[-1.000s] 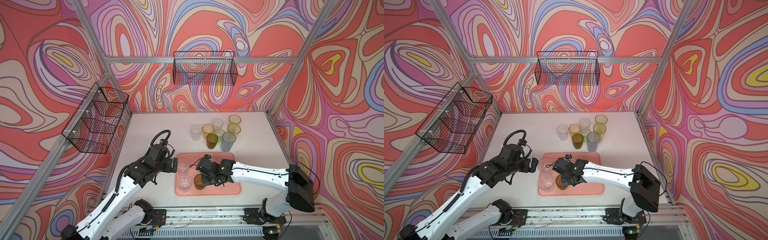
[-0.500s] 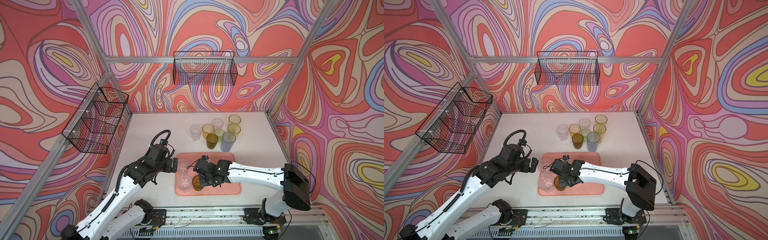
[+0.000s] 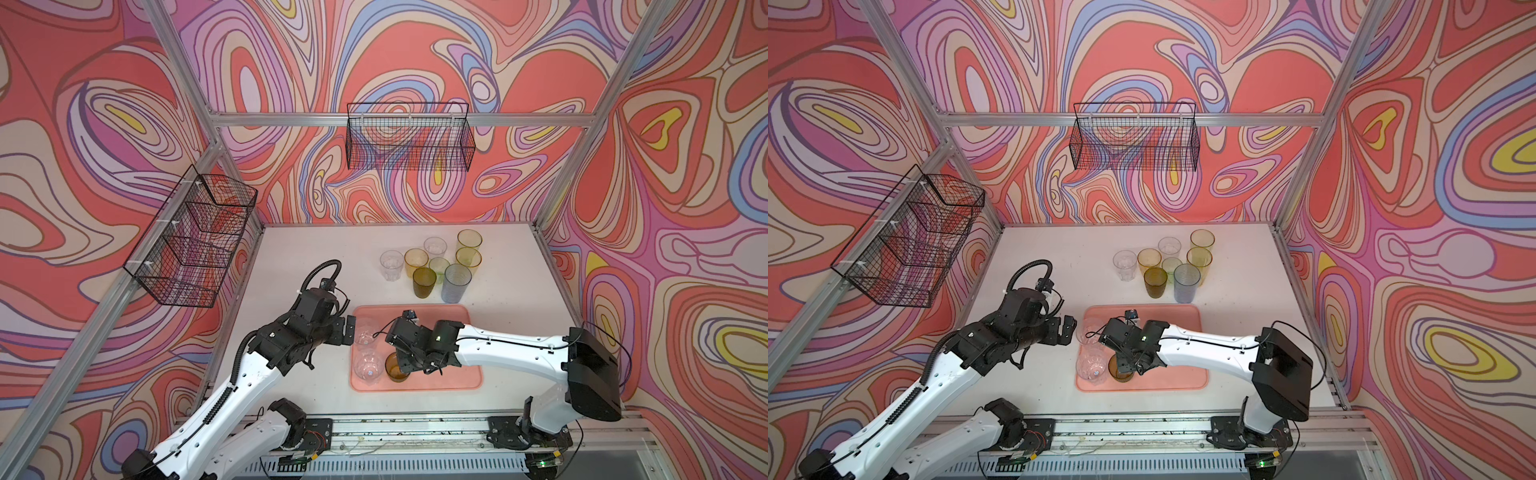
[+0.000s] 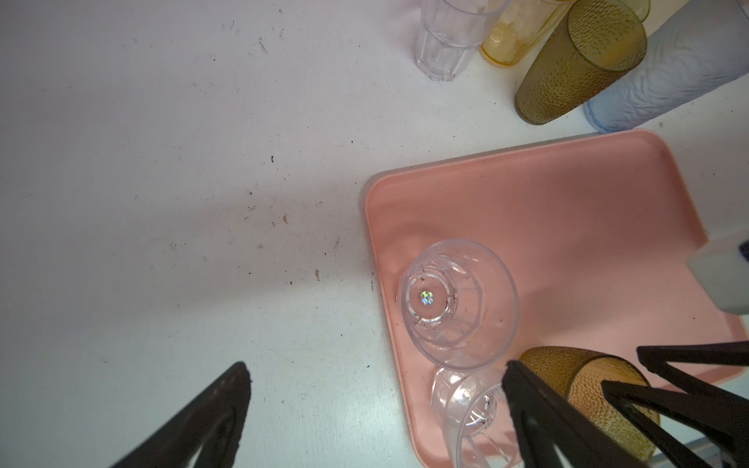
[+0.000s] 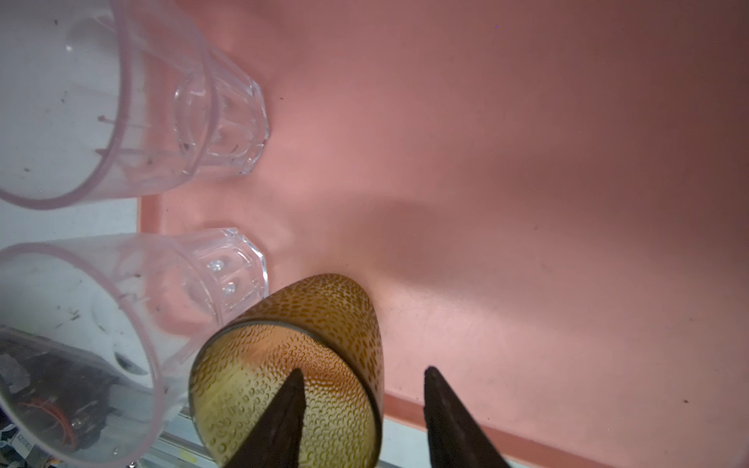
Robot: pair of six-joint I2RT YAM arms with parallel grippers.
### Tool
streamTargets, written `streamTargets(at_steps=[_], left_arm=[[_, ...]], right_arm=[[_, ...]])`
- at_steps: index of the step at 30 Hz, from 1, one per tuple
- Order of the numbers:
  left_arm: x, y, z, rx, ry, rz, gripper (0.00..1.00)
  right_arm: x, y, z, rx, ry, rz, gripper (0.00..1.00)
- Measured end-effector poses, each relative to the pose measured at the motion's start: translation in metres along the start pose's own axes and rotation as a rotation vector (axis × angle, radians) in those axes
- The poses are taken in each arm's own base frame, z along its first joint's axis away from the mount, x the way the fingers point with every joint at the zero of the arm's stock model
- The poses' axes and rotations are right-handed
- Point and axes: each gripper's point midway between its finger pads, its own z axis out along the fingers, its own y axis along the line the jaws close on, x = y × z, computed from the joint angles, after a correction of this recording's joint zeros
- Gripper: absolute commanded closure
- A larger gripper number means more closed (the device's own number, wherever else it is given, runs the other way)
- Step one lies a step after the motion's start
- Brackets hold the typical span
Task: Place the glasses into the tray
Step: Place the glass on the tray.
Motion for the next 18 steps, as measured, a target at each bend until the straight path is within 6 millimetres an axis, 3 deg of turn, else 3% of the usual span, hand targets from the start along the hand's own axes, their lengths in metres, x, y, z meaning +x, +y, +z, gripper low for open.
streamTargets(at_steps=[13, 18], left_arm=[[-0.007, 0.003, -0.015, 0.005, -0.067, -0.010, 0.00], [-0.008, 0.003, -0.018, 0.010, -0.077, -0.011, 0.00]], right_arm=[[-0.029, 0.007, -0.030, -0.042, -0.125, 0.018, 0.36], [-0.053, 0.002, -0.039, -0.088, -0.171, 0.061, 0.35]])
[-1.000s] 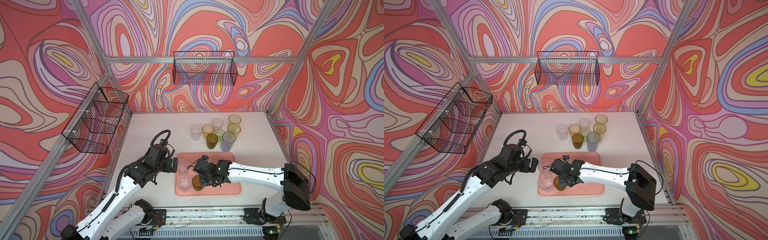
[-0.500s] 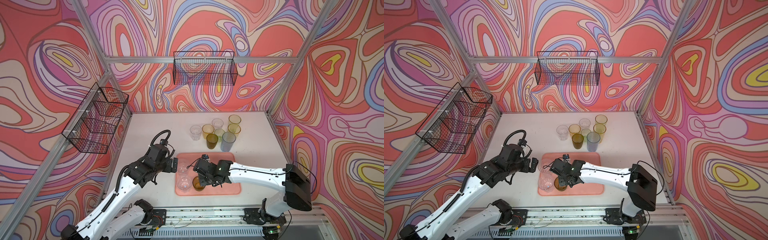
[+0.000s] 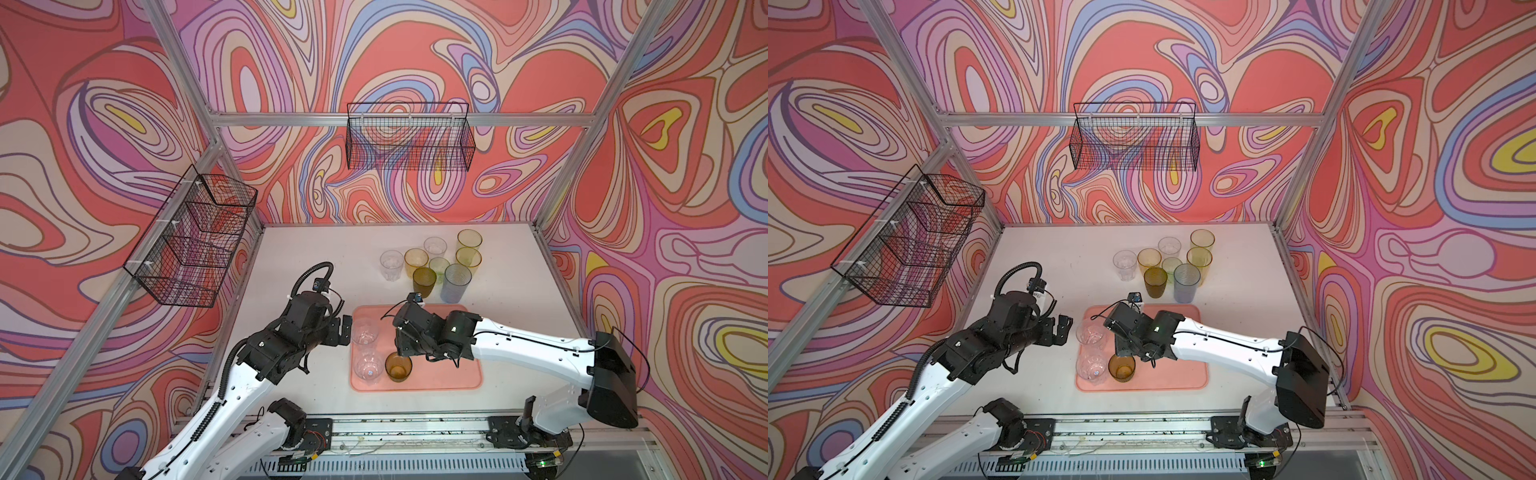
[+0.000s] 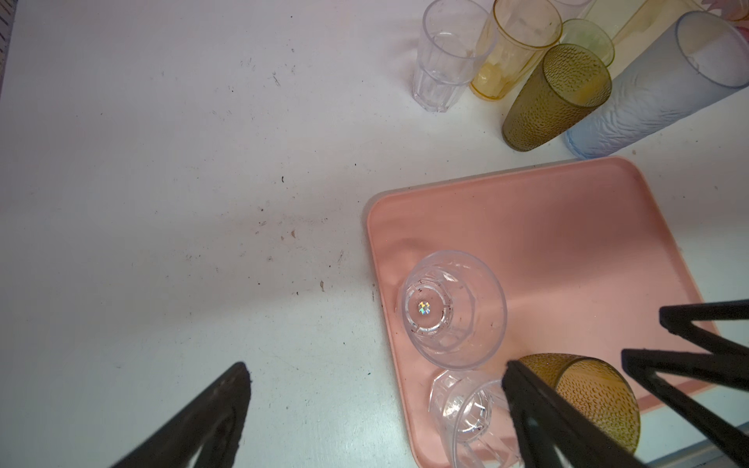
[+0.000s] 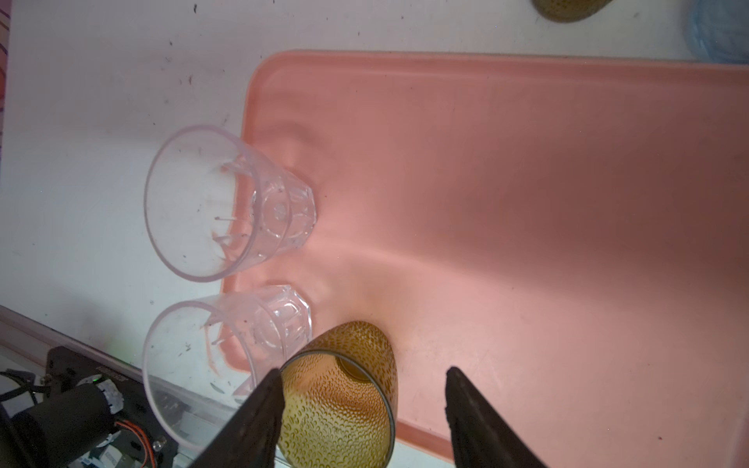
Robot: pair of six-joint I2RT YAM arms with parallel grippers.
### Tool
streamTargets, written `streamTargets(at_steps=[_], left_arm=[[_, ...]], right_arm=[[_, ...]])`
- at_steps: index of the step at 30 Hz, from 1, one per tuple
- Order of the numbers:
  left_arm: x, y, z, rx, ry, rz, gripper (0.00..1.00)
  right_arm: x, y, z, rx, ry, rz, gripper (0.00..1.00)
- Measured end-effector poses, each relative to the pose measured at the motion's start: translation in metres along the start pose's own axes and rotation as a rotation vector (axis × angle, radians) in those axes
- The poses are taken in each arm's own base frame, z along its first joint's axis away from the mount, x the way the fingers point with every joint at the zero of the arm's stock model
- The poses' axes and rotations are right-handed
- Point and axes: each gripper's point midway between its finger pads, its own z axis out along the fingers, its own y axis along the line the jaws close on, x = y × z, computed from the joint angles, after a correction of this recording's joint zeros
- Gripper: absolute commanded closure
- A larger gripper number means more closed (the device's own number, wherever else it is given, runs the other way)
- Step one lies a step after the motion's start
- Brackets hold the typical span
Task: Place the glasses into the tray
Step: Place the glass on the tray, then pick up the glass from the top-center of the table.
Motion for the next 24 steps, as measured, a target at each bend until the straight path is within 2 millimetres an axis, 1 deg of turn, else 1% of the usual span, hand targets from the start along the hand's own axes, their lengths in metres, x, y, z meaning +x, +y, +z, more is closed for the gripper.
streamTargets(at_steps=[5, 9, 11, 13, 17, 20, 24], left_arm=[[-0.001, 0.000, -0.002, 0.005, -0.007, -0.001, 0.00], [-0.004, 0.002, -0.009, 0.001, -0.040, -0.006, 0.00], [-0.007, 0.003, -0.013, 0.003, -0.060, -0.011, 0.00], [-0.008, 0.003, -0.019, 0.014, -0.080, -0.017, 0.00], [-0.009, -0.004, -0.027, 0.069, -0.102, -0.051, 0.00], [-0.007, -0.014, -0.027, 0.139, -0.110, -0.095, 0.00], [-0.001, -0.025, -0.022, 0.204, -0.090, -0.136, 0.00]], right_arm=[[-0.026, -0.014, -0.004, -0.003, -0.049, 0.039, 0.35], [-0.041, -0.021, -0.004, -0.012, -0.069, 0.056, 0.35], [-0.049, -0.021, -0.008, -0.019, -0.081, 0.055, 0.35], [-0.060, -0.015, -0.015, -0.036, -0.104, 0.049, 0.35], [-0.090, -0.007, -0.025, -0.058, -0.156, 0.052, 0.35], [-0.117, -0.006, -0.021, -0.046, -0.179, 0.062, 0.35], [-0.145, -0.004, -0.006, -0.030, -0.170, 0.048, 0.35]])
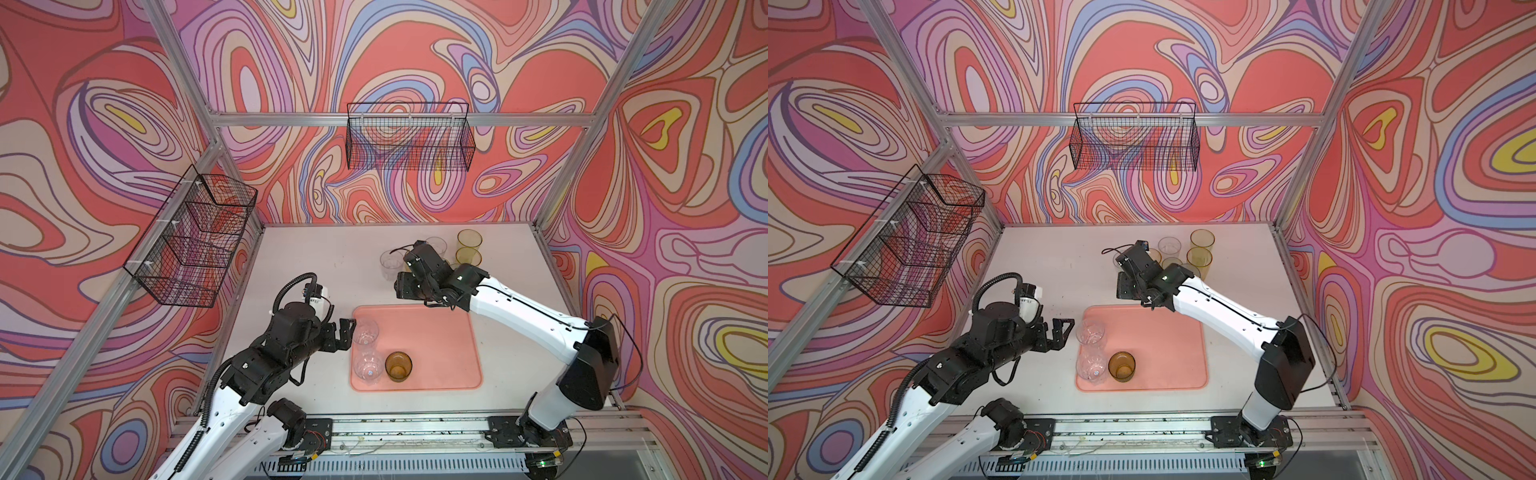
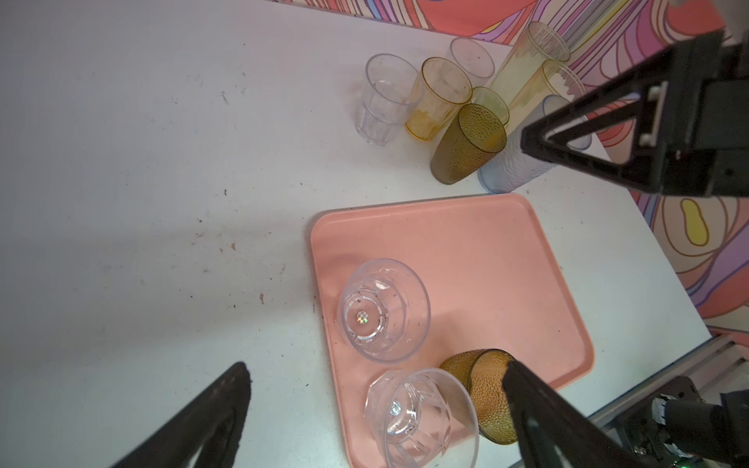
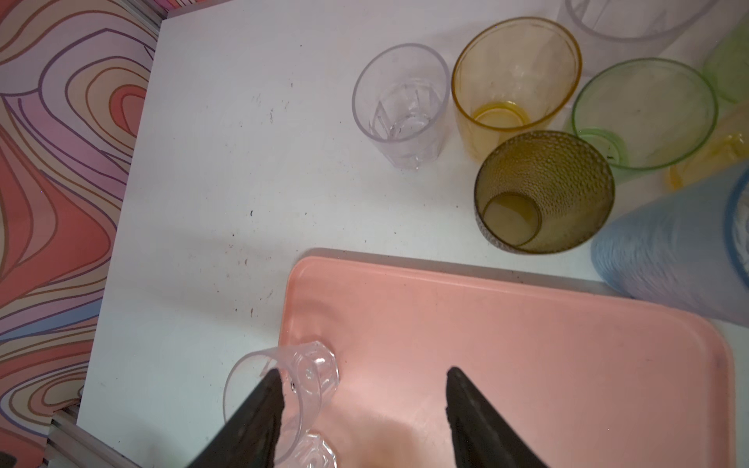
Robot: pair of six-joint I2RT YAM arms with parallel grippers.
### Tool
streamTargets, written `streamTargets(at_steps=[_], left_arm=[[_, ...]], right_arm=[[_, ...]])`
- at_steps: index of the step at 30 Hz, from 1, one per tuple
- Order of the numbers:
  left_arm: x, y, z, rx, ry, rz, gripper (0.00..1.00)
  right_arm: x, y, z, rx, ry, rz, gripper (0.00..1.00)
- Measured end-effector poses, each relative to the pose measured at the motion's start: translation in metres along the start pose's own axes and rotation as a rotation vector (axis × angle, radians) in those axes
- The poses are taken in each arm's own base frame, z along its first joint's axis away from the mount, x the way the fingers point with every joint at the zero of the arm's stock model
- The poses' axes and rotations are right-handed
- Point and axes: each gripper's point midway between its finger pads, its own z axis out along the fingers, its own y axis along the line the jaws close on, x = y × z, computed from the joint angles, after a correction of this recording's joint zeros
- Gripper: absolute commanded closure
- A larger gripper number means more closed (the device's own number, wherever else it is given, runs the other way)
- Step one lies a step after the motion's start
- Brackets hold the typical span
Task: Place the glasses into the tray
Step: Pick up the glass from the top-center of the table.
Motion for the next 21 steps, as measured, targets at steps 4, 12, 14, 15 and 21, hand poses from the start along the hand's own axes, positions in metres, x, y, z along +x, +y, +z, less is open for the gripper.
streamTargets(at_steps=[4, 12, 14, 15, 21], left_arm=[[-0.003, -0.013, 0.004, 0.066, 0.006, -0.026, 0.00], [-0.007, -0.027, 0.005, 0.137, 0.006, -0.035, 0.00], [-0.008, -0.028, 0.006, 0.141, 0.001, -0.036, 0.00], [-0.009, -0.029, 0.006, 0.142, -0.002, -0.036, 0.00], [-0.013, -0.026, 0.003, 0.130, -0.027, -0.043, 0.00]], right_arm=[[-0.027, 0.007, 0.021, 0.004, 0.001, -0.024, 0.35], [-0.067, -0.001, 0.066, 0.031, 0.022, -0.050, 0.54], [-0.073, -0.010, 0.074, 0.044, 0.027, -0.039, 0.55], [-0.075, -0.014, 0.078, 0.048, 0.030, -0.034, 0.54], [-0.085, -0.022, 0.095, 0.015, 0.058, -0.058, 0.53]])
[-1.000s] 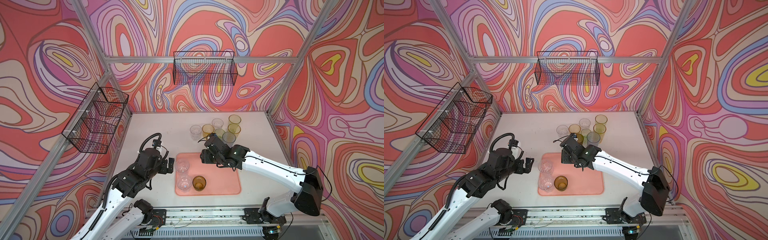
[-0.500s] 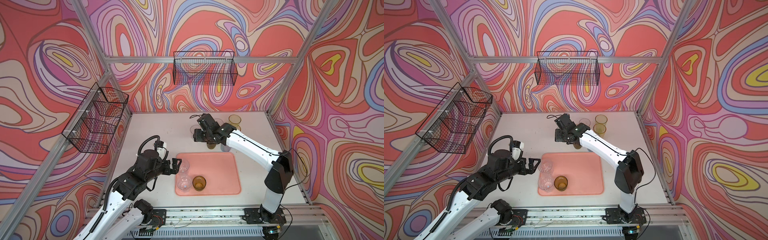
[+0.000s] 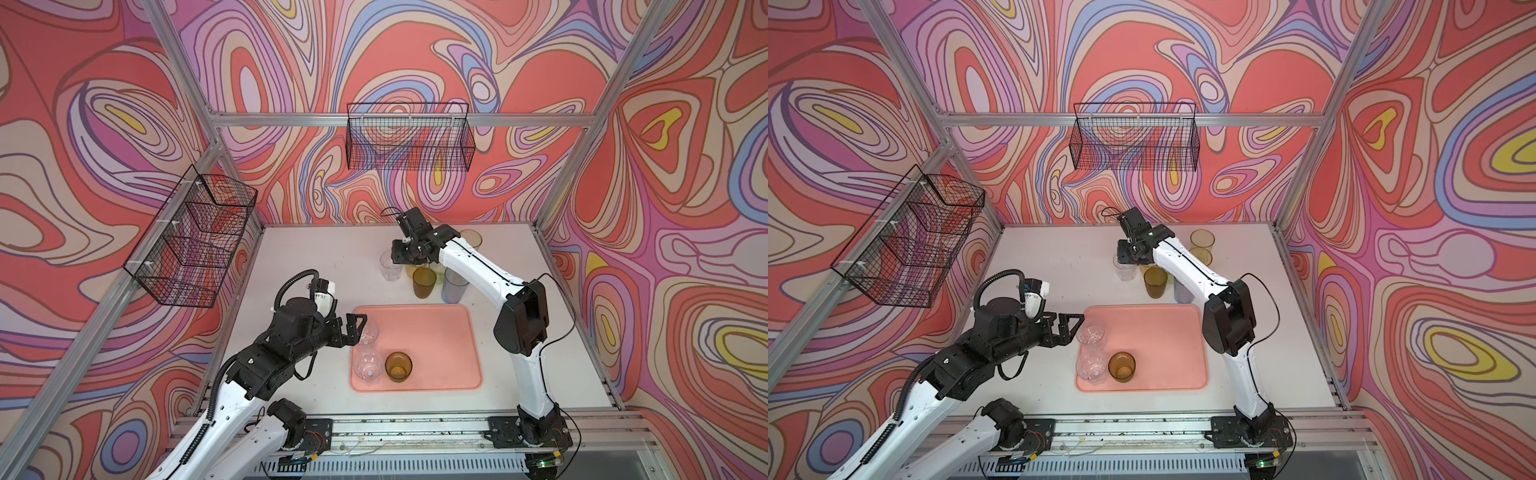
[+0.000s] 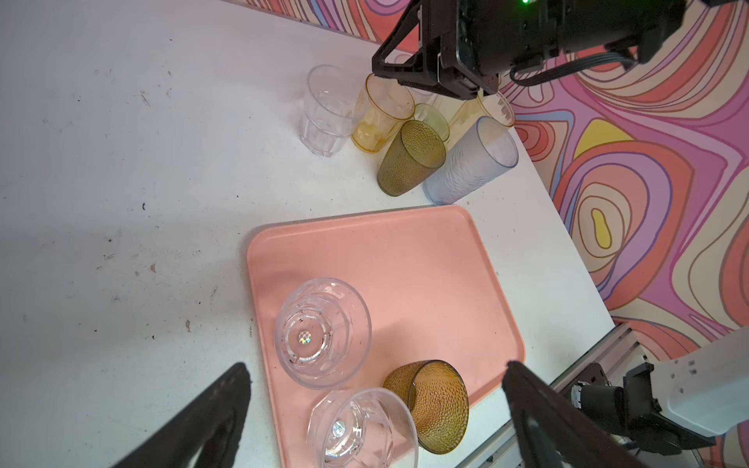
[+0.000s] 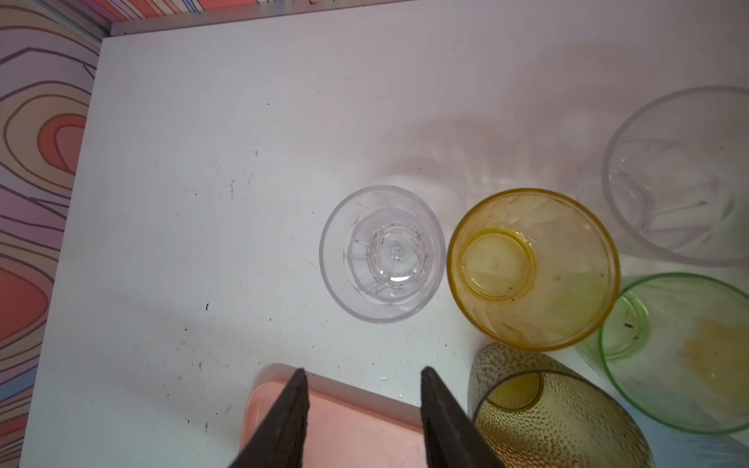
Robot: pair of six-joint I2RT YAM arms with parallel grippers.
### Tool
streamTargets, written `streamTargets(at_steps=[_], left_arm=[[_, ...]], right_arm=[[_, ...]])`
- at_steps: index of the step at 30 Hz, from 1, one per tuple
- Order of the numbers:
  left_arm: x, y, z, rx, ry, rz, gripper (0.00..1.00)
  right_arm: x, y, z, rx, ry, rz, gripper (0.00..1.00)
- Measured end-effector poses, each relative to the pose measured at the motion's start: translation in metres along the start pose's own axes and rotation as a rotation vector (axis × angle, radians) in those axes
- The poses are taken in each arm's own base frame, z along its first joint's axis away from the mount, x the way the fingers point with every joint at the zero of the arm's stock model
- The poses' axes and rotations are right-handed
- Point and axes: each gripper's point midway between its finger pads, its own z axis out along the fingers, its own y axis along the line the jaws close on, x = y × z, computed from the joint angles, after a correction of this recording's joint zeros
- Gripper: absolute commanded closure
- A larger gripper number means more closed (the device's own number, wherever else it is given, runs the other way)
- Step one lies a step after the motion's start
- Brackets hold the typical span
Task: Place the glasses into the tray
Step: Pick up the glass from the top-center of the table.
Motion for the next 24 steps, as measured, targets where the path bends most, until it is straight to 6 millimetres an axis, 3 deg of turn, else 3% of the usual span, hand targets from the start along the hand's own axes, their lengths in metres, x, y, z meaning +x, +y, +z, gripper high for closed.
streamTargets(at_steps=[4, 13, 24], left_arm=[[-0.002, 0.001, -0.002, -0.007, -0.013, 0.000, 0.00], [-0.002, 0.004, 0.000, -0.024, -0.012, -0.003, 0.00], [-0.001, 0.008, 0.004, -0.047, -0.002, -0.004, 0.00]], right_arm=[[-0.003, 0.007, 0.014, -0.035, 0.016, -0.050, 0.53], [0.017, 0.012, 0.052, -0.091, 0.103, -0.120, 0.59], [0.008, 0.019, 0.069, -0.115, 0.091, -0.178, 0.62]])
